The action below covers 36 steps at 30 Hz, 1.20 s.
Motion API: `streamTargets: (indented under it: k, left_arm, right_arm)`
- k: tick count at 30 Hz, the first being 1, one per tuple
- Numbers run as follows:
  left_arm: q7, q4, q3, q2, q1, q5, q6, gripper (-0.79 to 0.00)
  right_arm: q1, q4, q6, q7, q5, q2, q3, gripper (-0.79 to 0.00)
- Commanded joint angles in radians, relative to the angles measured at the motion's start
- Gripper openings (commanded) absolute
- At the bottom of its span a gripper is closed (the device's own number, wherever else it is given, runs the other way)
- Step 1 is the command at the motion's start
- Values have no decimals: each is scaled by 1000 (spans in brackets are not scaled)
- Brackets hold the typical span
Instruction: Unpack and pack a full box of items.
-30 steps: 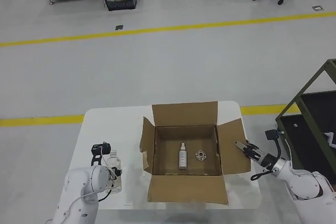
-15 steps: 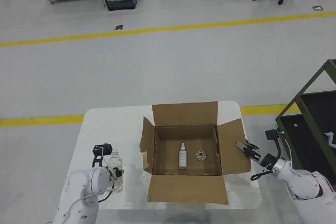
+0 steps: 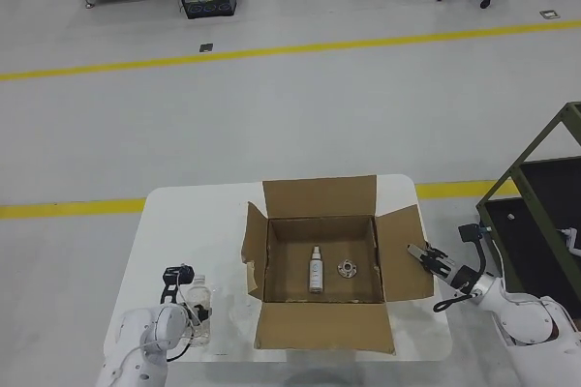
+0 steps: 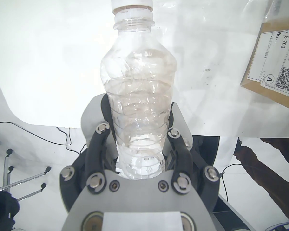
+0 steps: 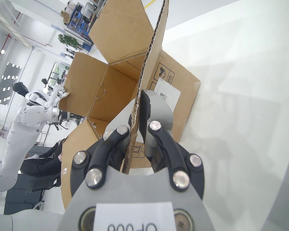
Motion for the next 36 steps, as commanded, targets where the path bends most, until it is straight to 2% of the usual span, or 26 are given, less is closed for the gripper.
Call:
streamTargets:
  k: [1,10,22,31,32,33,34,35,36]
  left_arm:
    - [5,29,2,3,-1,12,-16,-785]
    - [55,130,15,7,-29,18,-22,-785]
    - [113,187,44,18,-48,53,-108,-785]
    - [115,217,53,24,-53,49,-123,-785]
    - [116,221,57,24,-56,49,-121,-770]
    - [114,224,61,23,-59,51,-117,-699]
    - [112,227,65,24,-62,52,-116,-686]
    - [109,230,68,24,-65,50,-117,-600]
    - [102,236,70,24,-68,51,-116,-379]
  right_arm:
    - [0,0,0,0,0,0,0,-785]
    - [0,0,0,0,0,0,0,-785]
    - [0,0,0,0,0,0,0,-785]
    - [0,0,0,0,0,0,0,-785]
    - [0,0,0,0,0,0,0,-785]
    - [0,0,0,0,0,0,0,-785]
    - [0,0,0,0,0,0,0,-785]
    - [0,0,0,0,0,0,0,-785]
    - [0,0,0,0,0,0,0,-785]
